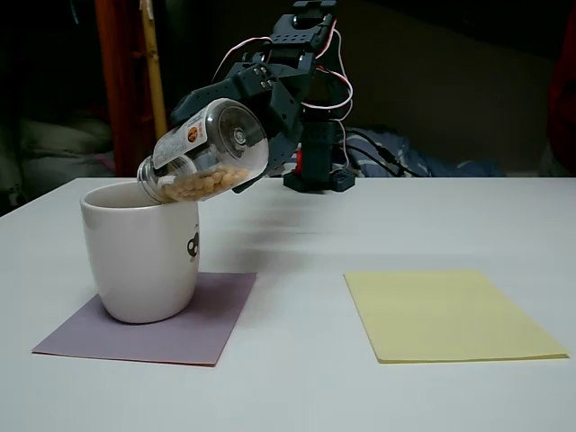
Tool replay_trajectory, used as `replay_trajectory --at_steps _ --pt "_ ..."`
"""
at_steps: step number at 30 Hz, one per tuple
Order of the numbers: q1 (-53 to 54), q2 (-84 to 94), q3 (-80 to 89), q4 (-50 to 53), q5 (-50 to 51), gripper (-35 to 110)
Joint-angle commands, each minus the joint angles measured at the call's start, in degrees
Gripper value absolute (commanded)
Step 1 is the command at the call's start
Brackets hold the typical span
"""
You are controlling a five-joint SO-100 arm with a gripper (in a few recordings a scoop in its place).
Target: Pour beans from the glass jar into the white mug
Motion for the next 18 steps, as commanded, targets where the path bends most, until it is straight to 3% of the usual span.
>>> replay_trajectory --at_steps 1,9,18 --pt "-0.79 -0.26 -0.09 2.02 -1.41 0" --pt "-0.44 1.85 -1.32 2.02 -16.52 0" --pt "-0.88 6.77 0.88 1.93 -47.72 0"
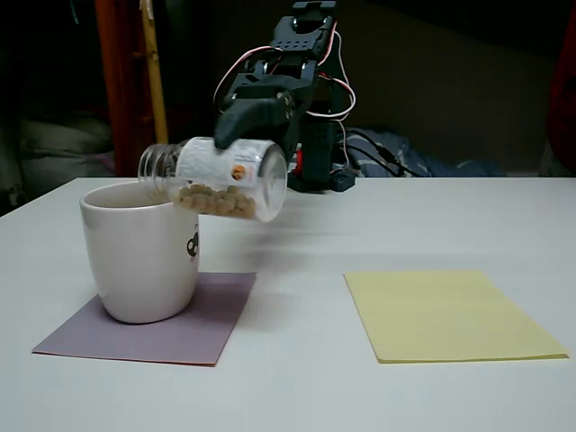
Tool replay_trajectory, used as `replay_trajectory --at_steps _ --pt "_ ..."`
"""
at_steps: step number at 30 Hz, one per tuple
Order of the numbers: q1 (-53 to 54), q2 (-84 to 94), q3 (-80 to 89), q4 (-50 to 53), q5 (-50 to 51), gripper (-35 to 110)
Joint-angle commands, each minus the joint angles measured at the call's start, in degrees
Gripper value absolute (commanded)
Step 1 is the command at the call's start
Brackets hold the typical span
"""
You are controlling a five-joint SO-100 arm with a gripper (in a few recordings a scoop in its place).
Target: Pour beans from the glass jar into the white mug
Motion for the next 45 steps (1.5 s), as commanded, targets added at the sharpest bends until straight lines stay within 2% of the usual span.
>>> replay_trajectory --at_steps 1,11,15,20,25,32,38,45 --pt "-0.35 7.12 1.58 0.18 -14.68 0" --pt "-5.89 18.19 20.48 -12.22 -56.69 0" --pt "-8.53 23.47 34.54 -22.41 -69.61 2" --pt "-12.04 29.62 53.96 -38.14 -80.77 4" --pt "-16.17 22.85 64.95 -57.74 -92.64 6" --pt "-19.86 0.09 54.93 -73.21 -96.86 8" --pt "-21.88 -10.28 39.73 -72.95 -97.29 7" --pt "-21.97 -16.08 27.33 -66.36 -97.03 8"
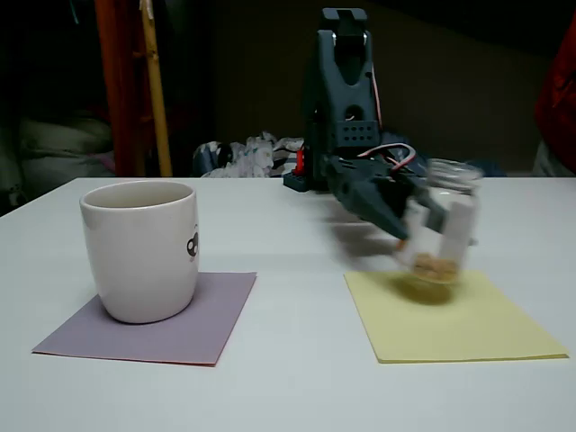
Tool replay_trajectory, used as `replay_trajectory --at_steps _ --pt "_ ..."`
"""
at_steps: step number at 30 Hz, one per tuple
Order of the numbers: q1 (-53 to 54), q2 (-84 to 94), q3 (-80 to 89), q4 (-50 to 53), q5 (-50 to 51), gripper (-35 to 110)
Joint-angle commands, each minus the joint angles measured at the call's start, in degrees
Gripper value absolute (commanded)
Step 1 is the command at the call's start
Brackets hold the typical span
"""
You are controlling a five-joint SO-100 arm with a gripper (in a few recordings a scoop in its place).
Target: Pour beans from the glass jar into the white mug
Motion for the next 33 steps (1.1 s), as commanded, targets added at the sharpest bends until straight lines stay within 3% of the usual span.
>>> replay_trajectory --at_steps 1,9,16,26,33 --pt "-0.09 -1.23 -5.71 0.97 -0.53 8" --pt "-0.44 -4.13 -8.70 1.76 0.62 10" --pt "-0.62 -4.22 -10.63 1.76 2.64 38" --pt "-0.18 -3.52 -9.32 1.14 3.96 44" --pt "1.23 9.93 0.18 -0.26 12.04 47"
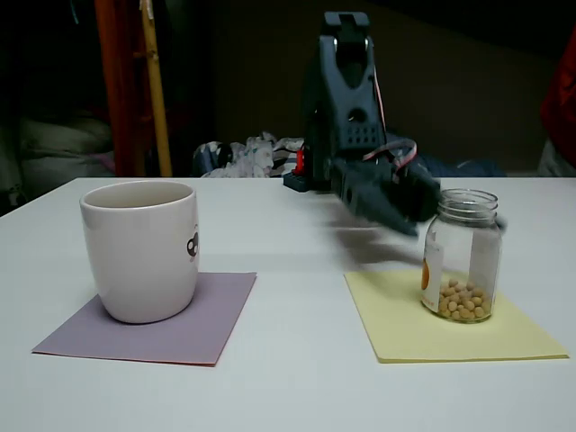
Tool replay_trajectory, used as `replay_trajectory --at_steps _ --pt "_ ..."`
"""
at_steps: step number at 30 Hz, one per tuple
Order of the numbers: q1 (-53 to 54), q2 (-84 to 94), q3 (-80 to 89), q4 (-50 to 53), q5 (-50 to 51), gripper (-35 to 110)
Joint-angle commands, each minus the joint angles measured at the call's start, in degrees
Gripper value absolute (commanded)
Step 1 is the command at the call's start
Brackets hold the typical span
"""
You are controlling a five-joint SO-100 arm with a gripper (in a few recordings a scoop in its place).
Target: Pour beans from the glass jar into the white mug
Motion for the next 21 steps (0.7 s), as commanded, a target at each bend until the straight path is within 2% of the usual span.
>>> replay_trajectory --at_steps 1,7,13,16,21 --pt "0.70 11.51 6.24 -2.29 3.78 48" --pt "2.72 30.85 21.18 -3.60 13.27 58" --pt "6.59 50.45 36.47 -2.29 25.22 58" --pt "8.79 62.75 43.51 5.71 31.46 64" --pt "12.30 90.97 52.29 31.64 41.31 68"
